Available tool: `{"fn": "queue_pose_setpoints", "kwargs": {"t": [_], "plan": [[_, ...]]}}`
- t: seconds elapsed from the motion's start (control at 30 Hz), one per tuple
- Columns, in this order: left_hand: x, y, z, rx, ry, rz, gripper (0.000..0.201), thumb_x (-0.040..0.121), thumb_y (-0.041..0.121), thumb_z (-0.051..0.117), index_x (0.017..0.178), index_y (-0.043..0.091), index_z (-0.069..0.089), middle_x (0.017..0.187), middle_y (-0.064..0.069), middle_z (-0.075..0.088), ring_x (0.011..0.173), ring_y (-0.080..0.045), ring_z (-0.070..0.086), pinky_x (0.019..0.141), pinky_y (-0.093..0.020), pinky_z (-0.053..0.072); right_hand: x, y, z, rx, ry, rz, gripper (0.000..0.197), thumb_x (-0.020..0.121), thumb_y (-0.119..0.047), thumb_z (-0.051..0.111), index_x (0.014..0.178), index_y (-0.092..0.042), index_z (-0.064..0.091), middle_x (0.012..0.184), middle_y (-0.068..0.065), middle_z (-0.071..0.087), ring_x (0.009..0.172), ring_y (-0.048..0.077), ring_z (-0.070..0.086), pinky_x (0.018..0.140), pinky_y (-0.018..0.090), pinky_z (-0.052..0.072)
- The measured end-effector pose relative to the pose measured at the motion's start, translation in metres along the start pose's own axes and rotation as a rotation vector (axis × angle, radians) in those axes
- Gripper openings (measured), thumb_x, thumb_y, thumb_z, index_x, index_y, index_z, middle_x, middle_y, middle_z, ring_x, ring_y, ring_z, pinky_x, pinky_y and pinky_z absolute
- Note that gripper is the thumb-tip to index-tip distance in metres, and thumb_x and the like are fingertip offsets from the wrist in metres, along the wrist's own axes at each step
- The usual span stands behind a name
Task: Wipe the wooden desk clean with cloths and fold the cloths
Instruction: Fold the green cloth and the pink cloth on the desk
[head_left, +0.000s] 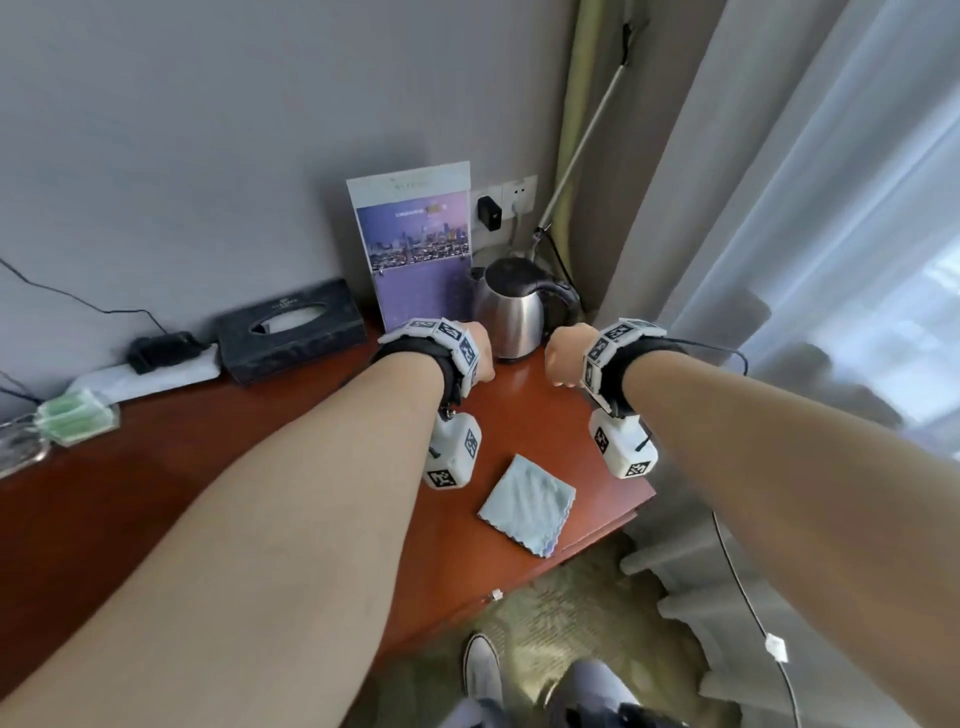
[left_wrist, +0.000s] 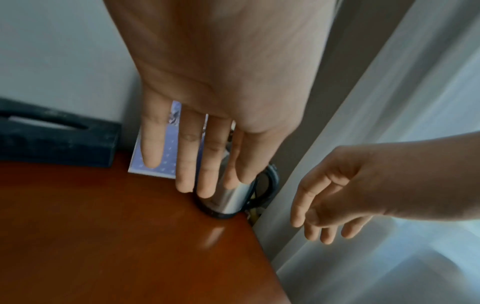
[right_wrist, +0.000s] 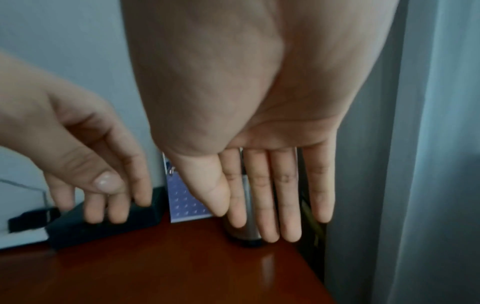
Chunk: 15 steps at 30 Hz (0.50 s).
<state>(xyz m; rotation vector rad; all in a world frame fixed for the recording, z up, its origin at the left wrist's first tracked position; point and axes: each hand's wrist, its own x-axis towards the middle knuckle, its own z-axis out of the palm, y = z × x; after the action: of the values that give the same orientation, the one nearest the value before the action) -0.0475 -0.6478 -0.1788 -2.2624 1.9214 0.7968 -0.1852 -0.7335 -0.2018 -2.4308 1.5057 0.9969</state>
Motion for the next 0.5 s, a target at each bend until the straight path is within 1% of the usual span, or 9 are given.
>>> {"fn": "queue_pose_setpoints", "kwargs": {"t": [0.03,0.07,0.13,0.2,0.27,0.33,0.4,0.47,0.5], "plan": [[-0.001,-0.002,0.008,-0.080,-0.038,-0.019,0.014,0.085,0.021,0.064,0.092,0.014,0.076,0.089,0.000,0.074,0.082,-0.020,0.071,0.082,-0.033,0.059,0.004,-0.004,0.011,0.023,-0.014,-0.022,0.008,0.065,-0.021,0.072,0.067,-0.015,0.067,0.067,-0.003,0.067,0.072,0.021,0.067,0.075,0.036,0.058],[-0.004,-0.004,0.019,-0.151,-0.045,-0.026,0.015,0.084,0.021,0.066,0.094,0.018,0.077,0.088,0.003,0.074,0.082,-0.018,0.071,0.083,-0.030,0.058,-0.002,-0.010,0.019,0.043,-0.018,-0.067,0.007,0.066,-0.020,0.071,0.070,-0.016,0.067,0.072,-0.002,0.067,0.075,0.022,0.067,0.075,0.037,0.059],[-0.007,-0.011,0.052,-0.222,-0.061,-0.055,0.014,0.084,0.019,0.068,0.094,0.025,0.076,0.088,0.007,0.072,0.084,-0.014,0.069,0.084,-0.024,0.055,0.004,-0.020,0.048,0.109,-0.039,-0.154,0.005,0.077,-0.017,0.065,0.081,-0.016,0.067,0.082,0.002,0.067,0.084,0.024,0.067,0.080,0.036,0.058],[-0.009,-0.015,0.084,-0.285,-0.089,-0.107,0.016,0.083,0.016,0.066,0.087,0.029,0.074,0.091,0.008,0.071,0.088,-0.015,0.068,0.084,-0.024,0.054,0.005,-0.028,0.073,0.149,-0.104,-0.237,0.012,0.082,-0.014,0.060,0.091,-0.015,0.068,0.089,0.006,0.069,0.088,0.025,0.068,0.081,0.036,0.058],[-0.012,-0.016,0.117,-0.322,-0.110,-0.150,0.025,0.084,0.010,0.059,0.085,0.029,0.075,0.095,0.006,0.073,0.088,-0.017,0.068,0.083,-0.025,0.054,0.009,-0.035,0.100,0.154,-0.154,-0.300,0.019,0.083,-0.012,0.056,0.097,-0.012,0.069,0.094,0.007,0.070,0.089,0.027,0.068,0.081,0.036,0.058],[-0.014,-0.011,0.148,-0.345,-0.145,-0.165,0.034,0.086,0.003,0.051,0.091,0.024,0.077,0.098,0.004,0.074,0.090,-0.018,0.068,0.078,-0.022,0.052,0.017,-0.040,0.125,0.132,-0.182,-0.346,0.023,0.084,-0.012,0.050,0.098,-0.009,0.069,0.097,0.009,0.070,0.091,0.028,0.067,0.082,0.037,0.058],[-0.015,-0.004,0.174,-0.363,-0.176,-0.173,0.037,0.088,-0.001,0.048,0.097,0.019,0.077,0.101,0.002,0.074,0.093,-0.019,0.068,0.077,-0.020,0.048,0.022,-0.042,0.145,0.077,-0.212,-0.414,0.024,0.086,-0.012,0.048,0.098,-0.009,0.069,0.098,0.009,0.070,0.093,0.029,0.067,0.082,0.037,0.057],[-0.013,0.003,0.200,-0.377,-0.211,-0.194,0.035,0.088,-0.001,0.052,0.098,0.021,0.077,0.102,0.002,0.074,0.094,-0.019,0.068,0.082,-0.021,0.051,0.027,-0.039,0.162,0.038,-0.253,-0.475,0.026,0.087,-0.013,0.048,0.102,-0.011,0.069,0.102,0.007,0.070,0.095,0.029,0.067,0.082,0.037,0.056],[-0.013,0.007,0.212,-0.384,-0.230,-0.199,0.034,0.088,-0.001,0.054,0.099,0.023,0.076,0.104,0.002,0.073,0.096,-0.019,0.068,0.087,-0.024,0.052,0.031,-0.036,0.171,0.024,-0.257,-0.498,0.027,0.087,-0.013,0.049,0.105,-0.011,0.070,0.103,0.007,0.070,0.095,0.029,0.067,0.082,0.036,0.056]]}}
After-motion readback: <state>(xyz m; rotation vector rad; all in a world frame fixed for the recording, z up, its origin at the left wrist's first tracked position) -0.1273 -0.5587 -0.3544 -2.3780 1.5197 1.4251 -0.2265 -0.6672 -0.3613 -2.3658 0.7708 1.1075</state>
